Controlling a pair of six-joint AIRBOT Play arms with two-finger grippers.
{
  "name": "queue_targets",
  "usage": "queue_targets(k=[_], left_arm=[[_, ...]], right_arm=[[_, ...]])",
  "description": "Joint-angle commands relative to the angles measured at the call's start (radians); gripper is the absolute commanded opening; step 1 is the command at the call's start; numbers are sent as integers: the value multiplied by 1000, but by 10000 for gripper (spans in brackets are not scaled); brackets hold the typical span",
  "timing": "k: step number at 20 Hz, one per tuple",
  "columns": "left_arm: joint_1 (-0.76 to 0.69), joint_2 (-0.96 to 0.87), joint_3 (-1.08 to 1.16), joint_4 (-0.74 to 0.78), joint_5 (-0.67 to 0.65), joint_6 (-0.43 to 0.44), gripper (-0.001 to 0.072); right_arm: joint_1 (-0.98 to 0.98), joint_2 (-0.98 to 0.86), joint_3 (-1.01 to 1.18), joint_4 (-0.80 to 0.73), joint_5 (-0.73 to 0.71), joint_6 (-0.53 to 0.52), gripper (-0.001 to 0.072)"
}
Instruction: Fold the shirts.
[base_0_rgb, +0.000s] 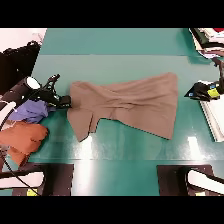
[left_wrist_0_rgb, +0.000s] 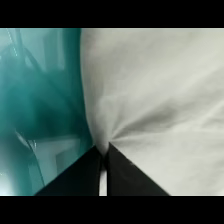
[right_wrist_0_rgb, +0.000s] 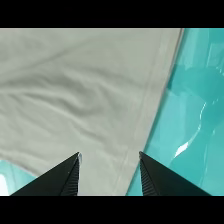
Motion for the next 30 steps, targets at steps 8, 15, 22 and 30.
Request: queue_targets(k=[8, 15, 22, 30], left_arm=[[-3, 127, 151, -6, -111, 8, 30], [-4, 129, 150, -7, -113, 7, 30], [-3, 144, 150, -5, -130, 7, 30], [10, 434, 443, 6, -131, -1, 30]], right_arm=[[-205, 228, -518, -2, 45, 0, 529], [-48, 128, -652, 69, -97, 0, 440], [138, 69, -575, 107, -148, -10, 15], [62, 344, -96, 106, -190, -18, 13]])
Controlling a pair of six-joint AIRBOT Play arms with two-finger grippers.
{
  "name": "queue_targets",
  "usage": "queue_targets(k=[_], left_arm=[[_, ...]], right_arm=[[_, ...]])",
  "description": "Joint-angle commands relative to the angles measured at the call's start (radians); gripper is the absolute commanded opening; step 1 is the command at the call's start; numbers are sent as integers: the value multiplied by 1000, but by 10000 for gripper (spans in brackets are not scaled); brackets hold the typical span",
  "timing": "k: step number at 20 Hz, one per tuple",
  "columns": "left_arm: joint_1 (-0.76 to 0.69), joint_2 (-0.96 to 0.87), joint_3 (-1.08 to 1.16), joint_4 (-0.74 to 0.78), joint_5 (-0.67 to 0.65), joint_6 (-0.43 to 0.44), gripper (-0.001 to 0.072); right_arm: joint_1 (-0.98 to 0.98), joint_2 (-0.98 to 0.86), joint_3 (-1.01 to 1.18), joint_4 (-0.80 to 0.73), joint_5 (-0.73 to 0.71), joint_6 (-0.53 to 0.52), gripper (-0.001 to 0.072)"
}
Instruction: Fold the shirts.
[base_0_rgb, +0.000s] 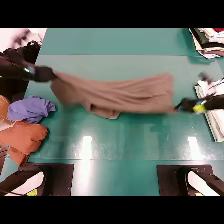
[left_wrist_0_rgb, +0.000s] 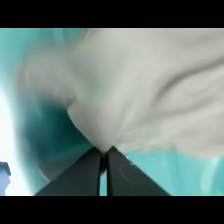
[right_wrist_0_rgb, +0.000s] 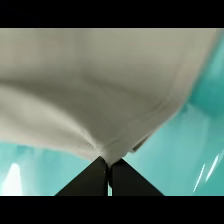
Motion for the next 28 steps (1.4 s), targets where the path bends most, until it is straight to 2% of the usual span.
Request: queue_targets(k=[1, 5, 8, 11, 15, 18, 22, 25, 28], left_arm=[[4, 128, 212, 7, 11, -5, 30], [4, 201, 563, 6, 32, -15, 30], [4, 201, 796, 6, 41, -80, 30], [4, 234, 866, 3, 104, -114, 29], [4, 266, 901, -29, 104, -129, 29], [4, 266, 824, -16, 57, -128, 29], [3, 214, 476, -2, 20, -128, 29], [3, 60, 281, -12, -40, -100, 29], [3, -169, 213, -20, -40, -82, 30]], right_arm=[[-66, 114, 290, 2, -45, -1, 13], [-168, 166, 668, 2, -66, -1, 13], [-233, 171, 896, 2, -34, -1, 13], [-295, 163, 1062, 2, 5, 0, 12], [-360, 108, 1205, 2, 123, 22, 13], [-361, 72, 1166, 2, 167, 23, 12], [-361, -35, 997, -2, 257, 23, 12], [-324, -185, 879, -6, 321, 23, 12], [-238, -364, 769, -6, 310, 22, 12]])
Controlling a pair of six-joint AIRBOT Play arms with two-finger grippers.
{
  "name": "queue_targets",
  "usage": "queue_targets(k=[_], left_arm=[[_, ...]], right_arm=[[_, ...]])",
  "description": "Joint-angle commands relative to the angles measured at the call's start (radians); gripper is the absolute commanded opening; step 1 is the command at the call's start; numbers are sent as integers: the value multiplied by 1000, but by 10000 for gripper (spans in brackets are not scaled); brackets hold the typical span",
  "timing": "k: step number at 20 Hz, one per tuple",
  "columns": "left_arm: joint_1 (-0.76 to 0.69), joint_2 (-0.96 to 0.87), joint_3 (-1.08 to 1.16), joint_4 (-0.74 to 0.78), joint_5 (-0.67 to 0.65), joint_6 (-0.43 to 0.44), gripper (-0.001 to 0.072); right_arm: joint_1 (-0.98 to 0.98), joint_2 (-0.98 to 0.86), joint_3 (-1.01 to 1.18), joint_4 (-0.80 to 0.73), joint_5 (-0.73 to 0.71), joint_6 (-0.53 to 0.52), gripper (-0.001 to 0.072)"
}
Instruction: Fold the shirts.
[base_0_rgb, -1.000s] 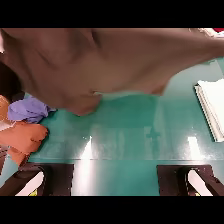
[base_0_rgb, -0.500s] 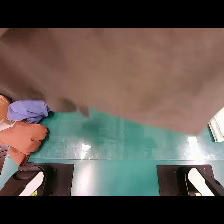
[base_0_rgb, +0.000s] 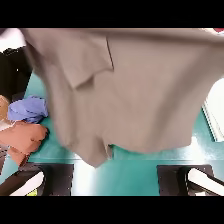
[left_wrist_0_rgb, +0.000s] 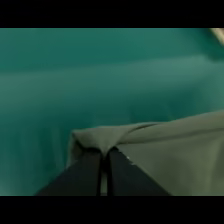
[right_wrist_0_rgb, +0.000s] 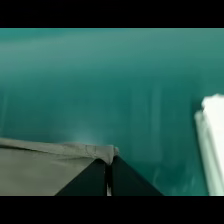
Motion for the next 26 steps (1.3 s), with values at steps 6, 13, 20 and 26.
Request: queue_targets(k=[6, 13, 20, 26], left_arm=[[2, -508, -57, -105, 232, 79, 30], [2, -537, -20, 47, 112, 80, 29], [0, -537, -202, 75, 22, 77, 29], [2, -537, -251, 74, 37, 62, 33]], right_arm=[[215, -506, -8, 3, -191, 22, 12], [295, -581, 176, -261, -183, 22, 11], [305, -541, -19, -284, -111, 21, 11], [320, -515, -181, -209, -205, 24, 19]])
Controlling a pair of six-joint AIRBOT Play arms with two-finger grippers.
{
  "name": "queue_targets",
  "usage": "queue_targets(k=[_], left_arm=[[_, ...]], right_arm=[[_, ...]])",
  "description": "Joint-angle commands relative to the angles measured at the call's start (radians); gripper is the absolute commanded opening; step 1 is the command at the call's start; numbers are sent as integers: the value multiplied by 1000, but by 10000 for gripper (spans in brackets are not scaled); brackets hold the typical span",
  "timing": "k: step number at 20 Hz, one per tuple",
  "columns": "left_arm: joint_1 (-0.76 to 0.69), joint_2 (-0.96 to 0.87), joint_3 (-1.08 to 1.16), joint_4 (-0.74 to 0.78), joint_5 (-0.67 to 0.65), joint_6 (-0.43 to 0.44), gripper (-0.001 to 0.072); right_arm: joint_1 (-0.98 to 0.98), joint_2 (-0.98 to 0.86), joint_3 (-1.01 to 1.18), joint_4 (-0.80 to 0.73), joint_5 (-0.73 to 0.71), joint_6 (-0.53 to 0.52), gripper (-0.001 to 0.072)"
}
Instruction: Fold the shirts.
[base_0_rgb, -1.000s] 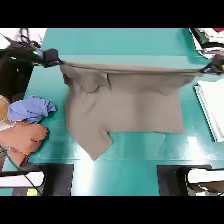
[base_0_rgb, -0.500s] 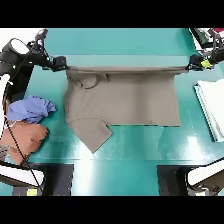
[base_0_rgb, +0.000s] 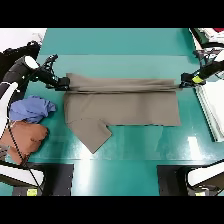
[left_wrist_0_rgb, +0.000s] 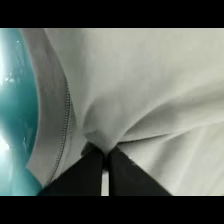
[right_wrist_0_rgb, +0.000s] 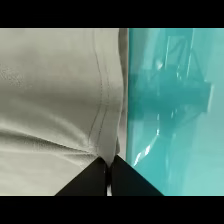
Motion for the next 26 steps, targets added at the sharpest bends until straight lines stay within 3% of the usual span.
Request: queue_targets(k=[1, 2, 3, 7, 11, 18, 26], left_arm=[[0, 0, -19, -1, -12, -27, 207], [0, 1, -19, -1, -28, -42, 491], [0, 4, -19, 4, -53, -56, 517], [0, 118, -79, 97, -138, -56, 490], [0, 378, -400, 97, -112, -74, 490], [0, 676, -909, -196, -16, -90, 490], [-1, 669, -1009, -390, 188, -27, 488]], right_arm=[[6, 10, -60, 75, -25, 2, 150], [3, 11, -57, 90, -13, 2, 334], [-2, 11, -46, 86, 19, 3, 366], [-34, 114, -116, 86, 69, -4, 366], [-76, 322, -344, 89, 33, -24, 366], [-77, 555, -554, 89, -83, -29, 365], [-77, 645, -553, 89, -80, -29, 365]])
